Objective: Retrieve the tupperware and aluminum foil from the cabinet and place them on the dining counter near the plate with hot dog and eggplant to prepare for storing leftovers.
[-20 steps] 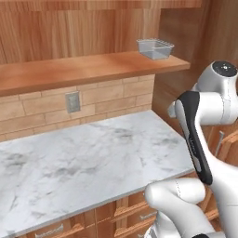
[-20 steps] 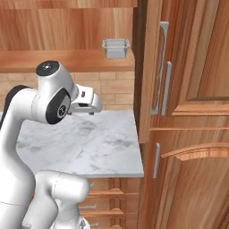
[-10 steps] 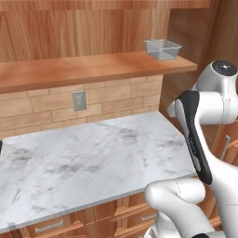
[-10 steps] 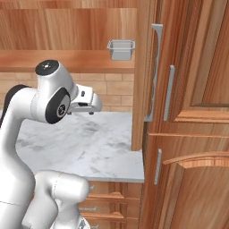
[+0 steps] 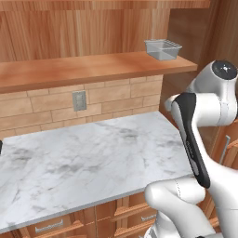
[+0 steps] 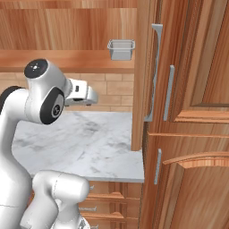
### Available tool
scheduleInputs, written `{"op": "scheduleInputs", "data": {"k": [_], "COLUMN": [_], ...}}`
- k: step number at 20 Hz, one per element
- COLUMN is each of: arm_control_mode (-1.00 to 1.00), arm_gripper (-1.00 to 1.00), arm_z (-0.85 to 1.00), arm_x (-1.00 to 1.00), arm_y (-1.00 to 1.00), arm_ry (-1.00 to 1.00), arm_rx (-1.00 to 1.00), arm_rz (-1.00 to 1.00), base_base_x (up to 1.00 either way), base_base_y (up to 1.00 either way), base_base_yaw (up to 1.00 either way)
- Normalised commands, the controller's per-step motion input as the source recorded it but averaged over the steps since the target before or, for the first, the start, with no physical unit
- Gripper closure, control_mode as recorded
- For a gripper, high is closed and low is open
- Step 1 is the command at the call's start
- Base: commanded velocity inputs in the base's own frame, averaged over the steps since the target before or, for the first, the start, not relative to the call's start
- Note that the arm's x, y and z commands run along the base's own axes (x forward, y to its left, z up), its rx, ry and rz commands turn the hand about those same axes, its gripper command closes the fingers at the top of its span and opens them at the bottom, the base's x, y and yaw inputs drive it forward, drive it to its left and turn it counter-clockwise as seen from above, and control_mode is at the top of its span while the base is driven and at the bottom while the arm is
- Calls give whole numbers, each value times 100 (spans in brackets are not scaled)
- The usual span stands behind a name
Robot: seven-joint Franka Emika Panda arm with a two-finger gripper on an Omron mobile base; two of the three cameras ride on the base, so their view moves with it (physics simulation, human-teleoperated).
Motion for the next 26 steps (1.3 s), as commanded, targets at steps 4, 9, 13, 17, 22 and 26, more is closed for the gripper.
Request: {"op": "scheduleInputs", "data": {"k": [4, 9, 13, 17, 22, 26], "arm_control_mode": [-100, -100, -100, -100, -100, -100], "arm_gripper": [-100, -100, -100, -100, -100, -100], "arm_z": [68, 71, 61, 31, 5, 39], "arm_x": [21, 31, 41, 43, 36, 33], "arm_y": [0, 0, 0, 2, 0, 1], "arm_ry": [-15, -9, -9, -6, 3, -11], "arm_rx": [0, 0, 0, 0, -1, -3], "arm_rz": [0, 0, 0, 0, 0, 0], "base_base_x": [0, 0, 0, 0, 0, 0], "base_base_y": [0, 0, 0, 0, 0, 0], "base_base_yaw": [0, 0, 0, 0, 0, 0]}}
